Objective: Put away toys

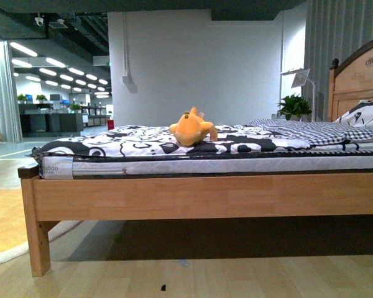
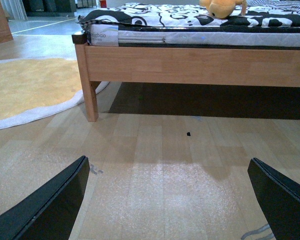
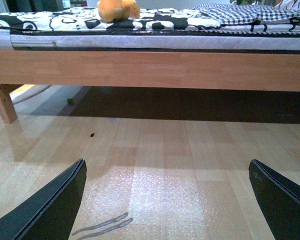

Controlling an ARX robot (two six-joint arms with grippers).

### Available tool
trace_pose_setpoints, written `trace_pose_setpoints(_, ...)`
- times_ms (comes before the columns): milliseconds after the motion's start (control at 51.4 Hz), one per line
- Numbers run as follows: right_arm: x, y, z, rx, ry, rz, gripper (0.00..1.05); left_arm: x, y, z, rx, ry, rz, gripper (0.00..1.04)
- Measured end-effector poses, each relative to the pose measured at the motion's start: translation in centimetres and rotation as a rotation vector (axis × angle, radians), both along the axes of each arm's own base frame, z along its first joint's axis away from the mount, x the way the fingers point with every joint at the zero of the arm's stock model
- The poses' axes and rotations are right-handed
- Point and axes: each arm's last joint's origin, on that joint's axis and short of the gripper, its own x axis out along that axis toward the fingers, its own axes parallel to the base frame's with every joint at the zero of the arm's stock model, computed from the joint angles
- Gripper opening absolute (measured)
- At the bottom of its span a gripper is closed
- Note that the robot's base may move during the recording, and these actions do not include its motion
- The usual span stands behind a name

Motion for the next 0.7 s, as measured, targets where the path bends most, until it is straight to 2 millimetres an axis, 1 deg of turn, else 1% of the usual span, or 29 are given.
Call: trace_pose_setpoints(701,0.00,0.00,0.00,0.000,0.000,0.000,0.98,0.00,0.00,0.00,0.000,0.000,0.000,0.98)
